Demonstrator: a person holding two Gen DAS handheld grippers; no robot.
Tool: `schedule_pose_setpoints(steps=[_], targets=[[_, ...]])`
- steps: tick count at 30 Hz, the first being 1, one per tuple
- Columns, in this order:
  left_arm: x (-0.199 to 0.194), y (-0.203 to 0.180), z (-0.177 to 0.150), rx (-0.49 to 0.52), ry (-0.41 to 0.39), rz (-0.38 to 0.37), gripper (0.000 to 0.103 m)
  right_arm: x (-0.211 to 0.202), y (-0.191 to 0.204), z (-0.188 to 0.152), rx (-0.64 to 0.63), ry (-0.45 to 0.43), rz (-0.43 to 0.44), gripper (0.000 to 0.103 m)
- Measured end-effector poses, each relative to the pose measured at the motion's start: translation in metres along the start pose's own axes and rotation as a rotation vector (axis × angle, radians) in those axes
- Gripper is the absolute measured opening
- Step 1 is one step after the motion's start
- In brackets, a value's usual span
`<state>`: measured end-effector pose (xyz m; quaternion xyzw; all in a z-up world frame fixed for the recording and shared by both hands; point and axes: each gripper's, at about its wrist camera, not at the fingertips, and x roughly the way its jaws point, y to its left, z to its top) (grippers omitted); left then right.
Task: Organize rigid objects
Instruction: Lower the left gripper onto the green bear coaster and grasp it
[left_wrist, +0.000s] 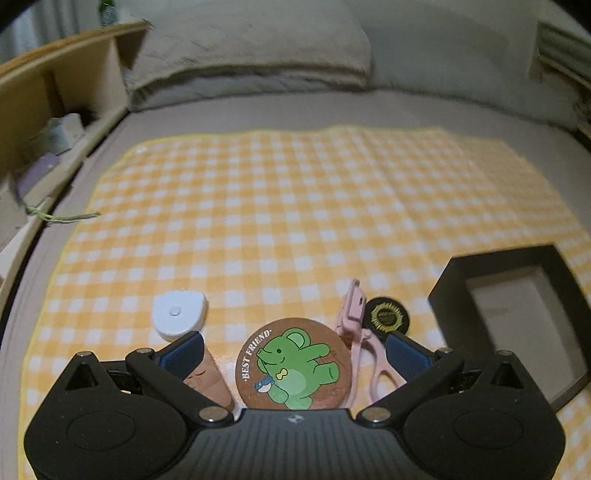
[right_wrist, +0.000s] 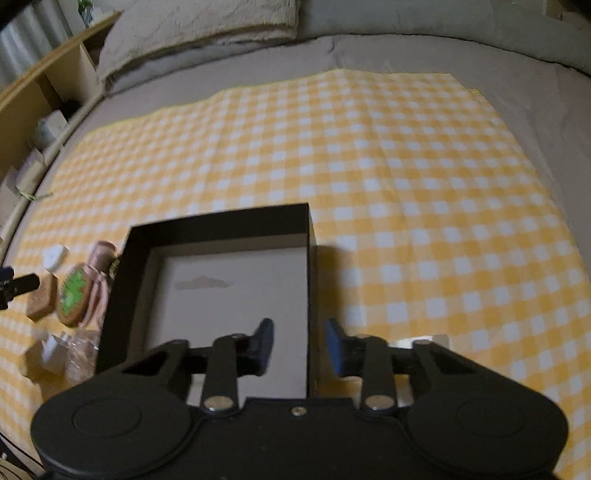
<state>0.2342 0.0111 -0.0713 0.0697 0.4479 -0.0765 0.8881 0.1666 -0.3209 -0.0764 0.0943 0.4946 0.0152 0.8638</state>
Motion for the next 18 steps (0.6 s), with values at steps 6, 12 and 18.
schedule_pose_setpoints(steps=[6,12,18], targets=[[0.040,-0.008,0.005,0.117,0.083,0.011,0.103,0.019,0.004,0.000,-0.012,0.064,-0.034,0.017],[0.070,-0.005,0.006,0.131,0.162,-0.058,0.103,0.030,0.008,0.003,-0.033,0.086,-0.060,0.006],[0.087,0.010,0.005,0.099,0.200,-0.052,0.103,0.034,0.008,0.008,-0.039,0.103,-0.069,0.003]])
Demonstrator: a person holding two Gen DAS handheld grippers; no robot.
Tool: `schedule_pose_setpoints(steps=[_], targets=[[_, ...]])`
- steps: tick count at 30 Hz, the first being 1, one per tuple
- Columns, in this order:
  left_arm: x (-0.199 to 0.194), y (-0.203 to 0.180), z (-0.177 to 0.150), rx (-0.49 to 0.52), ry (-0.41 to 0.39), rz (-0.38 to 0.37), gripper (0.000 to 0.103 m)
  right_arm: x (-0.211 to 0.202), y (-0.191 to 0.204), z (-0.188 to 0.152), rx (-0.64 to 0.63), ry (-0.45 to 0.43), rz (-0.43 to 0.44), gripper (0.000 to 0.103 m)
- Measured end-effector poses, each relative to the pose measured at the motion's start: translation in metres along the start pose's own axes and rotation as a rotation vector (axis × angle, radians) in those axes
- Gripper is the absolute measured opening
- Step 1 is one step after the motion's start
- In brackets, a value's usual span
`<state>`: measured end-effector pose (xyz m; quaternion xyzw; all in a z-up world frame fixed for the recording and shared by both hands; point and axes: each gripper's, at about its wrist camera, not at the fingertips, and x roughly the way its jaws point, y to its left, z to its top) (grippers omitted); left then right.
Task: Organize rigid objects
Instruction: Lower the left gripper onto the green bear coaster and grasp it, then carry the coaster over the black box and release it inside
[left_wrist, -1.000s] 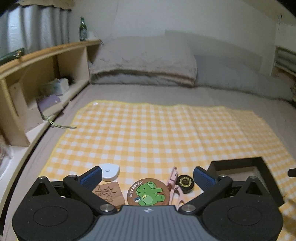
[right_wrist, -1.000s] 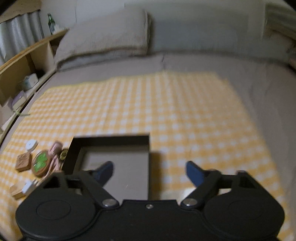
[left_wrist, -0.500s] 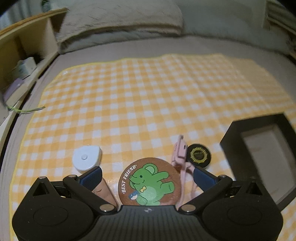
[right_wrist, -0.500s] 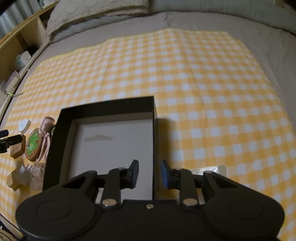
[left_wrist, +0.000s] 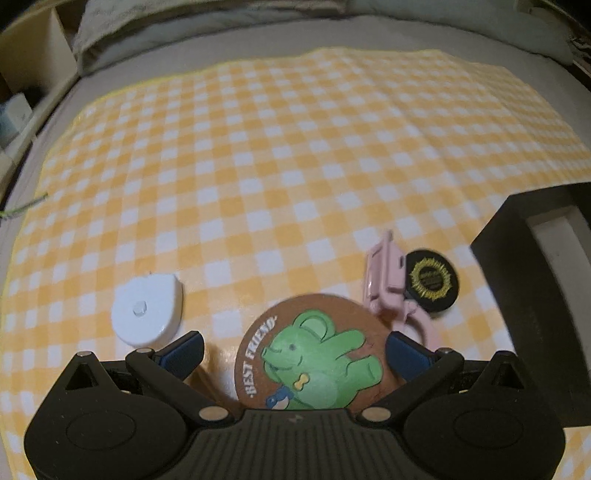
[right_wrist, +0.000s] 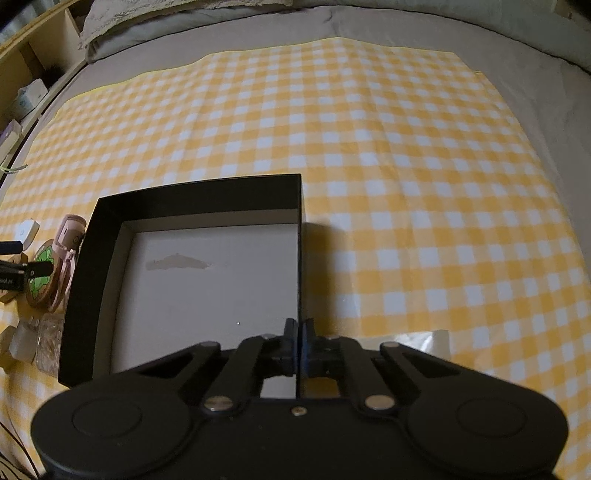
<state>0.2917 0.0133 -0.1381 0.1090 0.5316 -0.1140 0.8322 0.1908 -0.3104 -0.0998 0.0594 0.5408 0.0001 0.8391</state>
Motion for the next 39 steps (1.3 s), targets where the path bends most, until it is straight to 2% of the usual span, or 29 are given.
schedule_pose_setpoints(steps=[7,11,15,16,19,25,30,39], targets=[[0.002,0.012,-0.002,-0.038,0.010,-0.072,0.103,0.002,0.001,0.000,0.006,0.003,0.005,0.004],[0.004,0.013,-0.004,-0.045,0.054,-0.133,0.103,0.004,-0.003,0.001,0.030,0.010,0.029,0.004],[0.007,-0.002,-0.008,0.065,0.066,-0.087,0.103,0.004,-0.003,0.000,0.031,0.013,0.031,0.004],[0.006,-0.002,-0.008,0.063,0.064,-0.087,0.102,0.004,-0.003,0.000,0.030,0.014,0.030,0.004],[0.007,0.005,-0.005,-0.004,0.061,-0.085,0.099,0.005,-0.002,0.000,0.032,0.014,0.030,0.004],[-0.006,0.018,-0.010,-0.073,0.047,-0.037,0.099,0.005,-0.002,0.001,0.034,0.014,0.032,0.004],[-0.033,0.027,-0.015,-0.156,-0.008,-0.034,0.099,0.005,0.000,0.001,0.035,0.024,0.024,0.004],[-0.085,0.029,-0.020,-0.224,-0.076,-0.041,0.099,0.006,0.012,0.003,-0.013,0.023,-0.002,0.004]])
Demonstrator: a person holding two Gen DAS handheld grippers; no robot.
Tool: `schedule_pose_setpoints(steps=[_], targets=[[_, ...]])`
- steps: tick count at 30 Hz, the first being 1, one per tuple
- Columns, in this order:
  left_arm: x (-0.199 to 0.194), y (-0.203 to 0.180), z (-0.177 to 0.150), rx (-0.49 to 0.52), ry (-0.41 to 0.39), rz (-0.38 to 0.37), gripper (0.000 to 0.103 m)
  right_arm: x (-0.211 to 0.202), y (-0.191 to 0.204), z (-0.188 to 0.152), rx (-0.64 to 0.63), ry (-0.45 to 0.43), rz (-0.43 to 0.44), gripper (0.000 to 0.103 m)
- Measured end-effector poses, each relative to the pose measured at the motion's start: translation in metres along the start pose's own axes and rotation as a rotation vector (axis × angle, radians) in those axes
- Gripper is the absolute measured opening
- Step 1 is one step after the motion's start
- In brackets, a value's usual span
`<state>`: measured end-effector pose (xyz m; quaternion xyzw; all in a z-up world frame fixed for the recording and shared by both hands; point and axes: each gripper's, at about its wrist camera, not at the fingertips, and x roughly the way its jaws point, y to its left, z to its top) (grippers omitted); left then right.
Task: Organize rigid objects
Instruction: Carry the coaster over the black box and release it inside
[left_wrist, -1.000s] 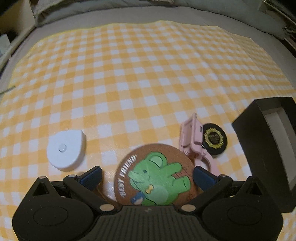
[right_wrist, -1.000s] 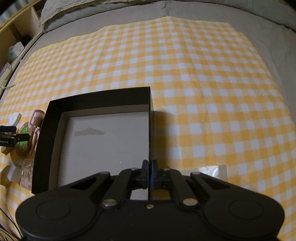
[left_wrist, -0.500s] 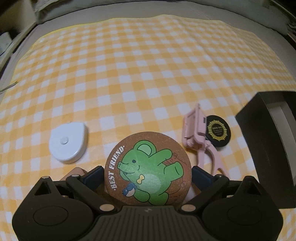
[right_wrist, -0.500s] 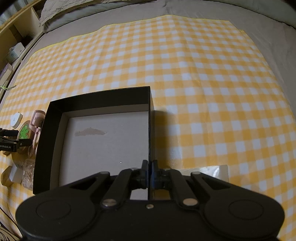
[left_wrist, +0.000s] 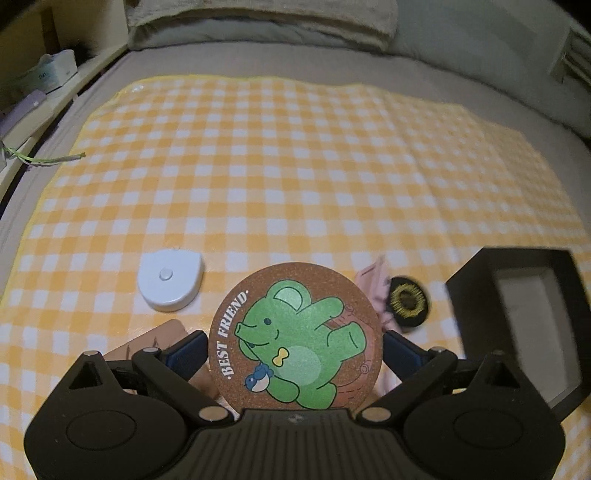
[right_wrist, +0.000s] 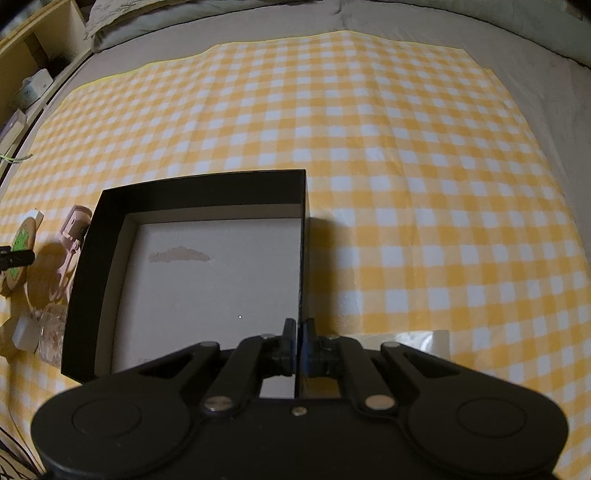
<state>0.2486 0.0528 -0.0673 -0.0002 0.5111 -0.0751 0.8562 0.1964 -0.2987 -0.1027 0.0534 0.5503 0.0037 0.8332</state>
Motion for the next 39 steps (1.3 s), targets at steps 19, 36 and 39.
schedule_pose_setpoints(steps=[19,36,39], targets=[[-0.003,-0.177,0.011,0.110,-0.007,-0.320,0.099,-0.017,-0.012,-0.028,-0.021,0.024,0.057,0.005],[0.086,-0.254,0.014,0.115,0.067,-0.266,0.099,-0.016,-0.013,-0.046,0.014,0.026,0.072,0.005],[0.099,-0.256,0.016,0.097,0.085,-0.270,0.099,-0.017,-0.011,-0.041,0.013,0.031,0.067,0.005]])
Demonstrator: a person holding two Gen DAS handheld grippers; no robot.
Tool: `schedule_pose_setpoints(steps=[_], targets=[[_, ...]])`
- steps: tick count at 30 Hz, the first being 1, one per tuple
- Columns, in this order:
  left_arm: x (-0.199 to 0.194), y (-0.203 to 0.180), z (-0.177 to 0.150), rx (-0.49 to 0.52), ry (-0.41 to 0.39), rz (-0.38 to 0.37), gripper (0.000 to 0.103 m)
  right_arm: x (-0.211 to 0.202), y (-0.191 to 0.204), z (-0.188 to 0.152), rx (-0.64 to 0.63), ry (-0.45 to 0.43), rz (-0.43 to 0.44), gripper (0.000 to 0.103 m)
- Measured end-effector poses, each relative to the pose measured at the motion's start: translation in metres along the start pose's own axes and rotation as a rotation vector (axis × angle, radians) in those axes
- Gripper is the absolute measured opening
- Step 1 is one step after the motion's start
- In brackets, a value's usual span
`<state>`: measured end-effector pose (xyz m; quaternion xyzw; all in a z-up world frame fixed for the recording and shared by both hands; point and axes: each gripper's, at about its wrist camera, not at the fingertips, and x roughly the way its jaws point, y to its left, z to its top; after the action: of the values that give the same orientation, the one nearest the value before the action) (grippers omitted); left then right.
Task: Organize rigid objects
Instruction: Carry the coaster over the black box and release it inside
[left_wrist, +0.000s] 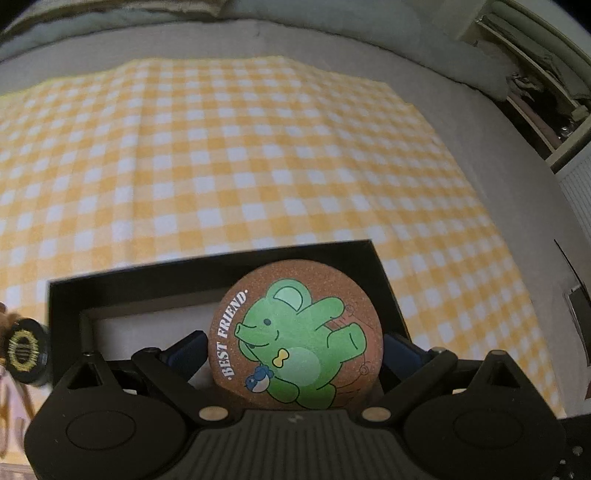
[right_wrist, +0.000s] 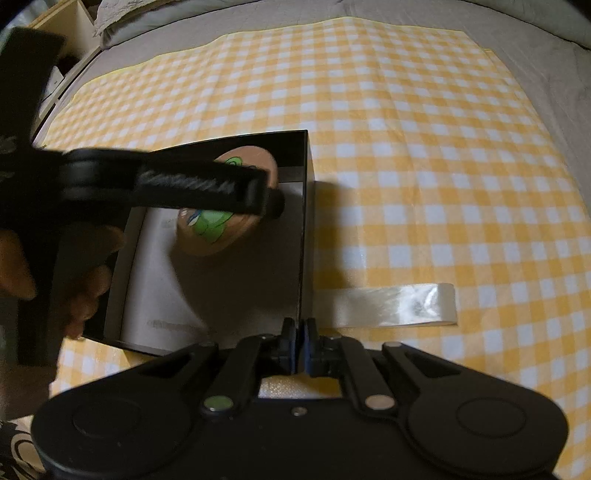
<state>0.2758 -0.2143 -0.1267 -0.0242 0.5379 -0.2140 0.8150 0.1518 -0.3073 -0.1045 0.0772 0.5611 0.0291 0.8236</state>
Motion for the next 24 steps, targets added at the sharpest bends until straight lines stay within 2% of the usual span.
schedule_pose_setpoints(steps=[7,12,17,24], targets=[[0.022,0.001,0.001,-0.006,0.016,-0.007,0.100,0.002,0.002,0.005,-0.002,0.006,0.000,0.005],[0.019,0.003,0.000,-0.012,0.015,-0.024,0.103,0.004,0.004,0.007,0.001,0.008,0.005,0.006],[0.016,0.008,0.000,-0.029,0.049,-0.011,0.103,0.003,0.002,0.006,0.000,0.009,0.004,0.006],[0.006,0.015,-0.003,-0.030,0.086,-0.005,0.095,0.003,0.003,0.006,-0.001,0.008,0.004,0.006]])
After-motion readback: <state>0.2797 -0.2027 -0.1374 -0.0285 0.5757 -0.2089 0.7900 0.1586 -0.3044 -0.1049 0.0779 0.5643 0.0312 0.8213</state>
